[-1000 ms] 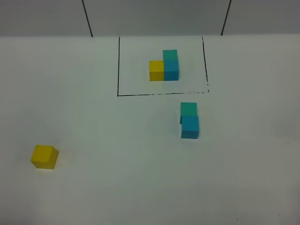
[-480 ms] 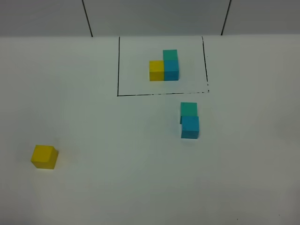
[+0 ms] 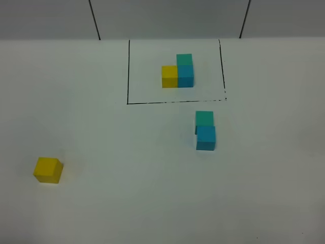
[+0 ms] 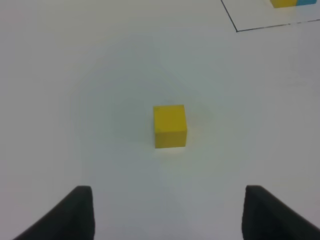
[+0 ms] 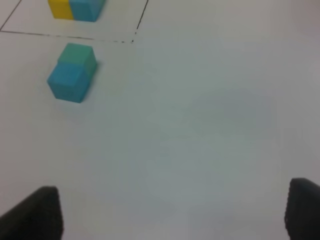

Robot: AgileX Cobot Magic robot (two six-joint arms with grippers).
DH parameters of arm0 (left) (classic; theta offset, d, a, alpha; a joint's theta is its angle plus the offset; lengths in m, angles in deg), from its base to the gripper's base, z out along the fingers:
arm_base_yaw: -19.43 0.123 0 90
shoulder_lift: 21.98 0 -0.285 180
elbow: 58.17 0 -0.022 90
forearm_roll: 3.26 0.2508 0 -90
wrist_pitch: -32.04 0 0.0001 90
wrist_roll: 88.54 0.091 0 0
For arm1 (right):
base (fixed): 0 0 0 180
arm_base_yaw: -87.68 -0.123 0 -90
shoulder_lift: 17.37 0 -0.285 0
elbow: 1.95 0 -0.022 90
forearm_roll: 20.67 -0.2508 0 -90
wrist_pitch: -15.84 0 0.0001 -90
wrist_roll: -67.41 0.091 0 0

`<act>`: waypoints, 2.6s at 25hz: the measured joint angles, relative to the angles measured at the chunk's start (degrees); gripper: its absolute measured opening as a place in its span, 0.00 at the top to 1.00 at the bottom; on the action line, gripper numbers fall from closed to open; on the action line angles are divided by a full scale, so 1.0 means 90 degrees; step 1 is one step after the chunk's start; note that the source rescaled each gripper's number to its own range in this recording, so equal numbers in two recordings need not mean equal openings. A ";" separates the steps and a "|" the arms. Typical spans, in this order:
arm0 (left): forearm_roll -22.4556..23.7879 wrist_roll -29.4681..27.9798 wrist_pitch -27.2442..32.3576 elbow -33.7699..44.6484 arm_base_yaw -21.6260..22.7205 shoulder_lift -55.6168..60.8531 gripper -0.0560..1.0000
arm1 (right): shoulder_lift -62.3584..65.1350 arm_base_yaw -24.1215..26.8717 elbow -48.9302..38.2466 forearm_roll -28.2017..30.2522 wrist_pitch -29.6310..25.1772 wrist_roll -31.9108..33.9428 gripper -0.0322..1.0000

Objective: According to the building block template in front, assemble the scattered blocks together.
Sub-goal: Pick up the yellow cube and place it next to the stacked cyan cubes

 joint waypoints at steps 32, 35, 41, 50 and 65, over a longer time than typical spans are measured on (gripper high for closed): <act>-0.0110 0.1350 -0.0267 -0.0129 0.0000 -0.2874 0.01 | 0.0000 0.0000 0.0000 0.0000 -0.0006 0.0000 0.29; -0.0402 0.1464 -0.0433 -0.0173 0.0000 -0.3316 0.00 | 0.0000 0.0000 0.0000 0.0000 -0.0006 0.0000 0.29; -0.0728 0.1781 -0.0556 -0.0180 0.0000 -0.4259 0.00 | 0.0000 0.0000 0.0000 0.0000 -0.0006 0.0000 0.29; -0.0335 0.2158 -0.0832 -0.0310 0.0000 -0.5988 0.00 | 0.0000 0.0000 0.0000 0.0000 -0.0006 0.0000 0.29; 0.0133 0.0361 -0.1778 -0.1318 0.0000 -0.8968 0.00 | 0.0000 0.0000 0.0000 0.0000 -0.0006 0.0000 0.29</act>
